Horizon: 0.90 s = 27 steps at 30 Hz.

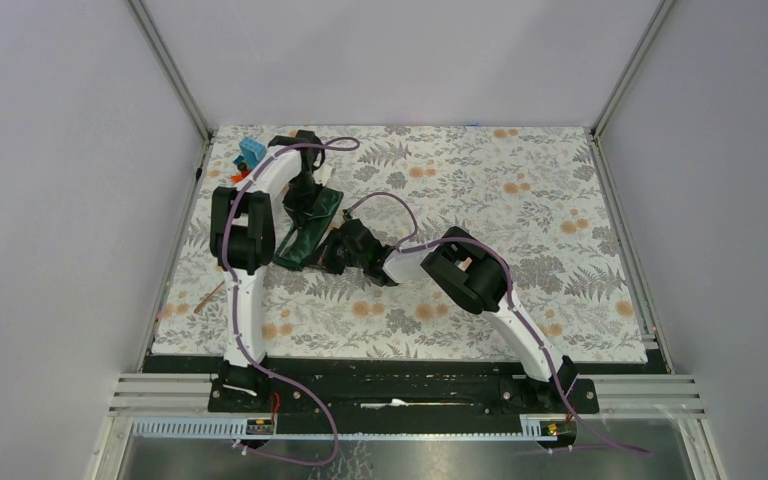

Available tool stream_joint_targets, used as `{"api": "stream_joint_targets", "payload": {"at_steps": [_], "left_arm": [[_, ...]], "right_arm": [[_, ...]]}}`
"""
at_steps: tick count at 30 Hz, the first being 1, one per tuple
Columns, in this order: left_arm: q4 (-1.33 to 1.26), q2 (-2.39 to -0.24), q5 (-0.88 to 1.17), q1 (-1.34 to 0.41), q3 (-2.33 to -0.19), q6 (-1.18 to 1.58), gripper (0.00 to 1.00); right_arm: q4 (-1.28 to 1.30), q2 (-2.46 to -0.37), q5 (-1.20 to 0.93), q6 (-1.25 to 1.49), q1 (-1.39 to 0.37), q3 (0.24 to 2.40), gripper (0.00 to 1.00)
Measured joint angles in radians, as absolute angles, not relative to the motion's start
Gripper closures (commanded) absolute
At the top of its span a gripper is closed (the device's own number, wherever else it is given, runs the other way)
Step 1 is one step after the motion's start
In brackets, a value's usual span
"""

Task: Fold the napkin into a case and place the utensils inside
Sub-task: Insert the knife into the folded napkin.

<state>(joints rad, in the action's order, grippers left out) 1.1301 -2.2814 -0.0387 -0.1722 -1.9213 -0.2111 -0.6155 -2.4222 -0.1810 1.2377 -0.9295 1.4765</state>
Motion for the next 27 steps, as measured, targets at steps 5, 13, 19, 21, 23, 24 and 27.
{"api": "stream_joint_targets", "payload": {"at_steps": [5, 13, 19, 21, 23, 24, 27], "left_arm": [[1.126, -2.281, -0.051, -0.175, -1.921, -0.215, 0.83], [1.098, -2.277, -0.060, -0.176, -1.911, -0.208, 0.69], [1.068, -2.202, -0.061, -0.176, -1.823, -0.191, 0.62], [1.055, -2.145, -0.062, -0.176, -1.781, -0.182, 0.60], [1.040, -2.075, -0.060, -0.176, -1.736, -0.166, 0.59], [1.024, -2.030, -0.055, -0.176, -1.705, -0.155, 0.59], [0.982, -1.872, -0.037, -0.176, -1.605, -0.115, 0.55]], "right_arm": [[-0.616, -2.422, -0.181, 1.235, -0.929, 1.477, 1.00], [-0.614, -2.422, -0.182, 1.234, -0.929, 1.478, 0.99], [-0.614, -2.422, -0.182, 1.234, -0.929, 1.478, 0.92], [-0.614, -2.422, -0.183, 1.234, -0.929, 1.478, 0.89], [-0.614, -2.422, -0.184, 1.234, -0.929, 1.480, 0.79], [-0.611, -2.422, -0.185, 1.231, -0.929, 1.482, 0.73], [-0.614, -2.422, -0.195, 1.228, -0.929, 1.489, 0.57]]}}
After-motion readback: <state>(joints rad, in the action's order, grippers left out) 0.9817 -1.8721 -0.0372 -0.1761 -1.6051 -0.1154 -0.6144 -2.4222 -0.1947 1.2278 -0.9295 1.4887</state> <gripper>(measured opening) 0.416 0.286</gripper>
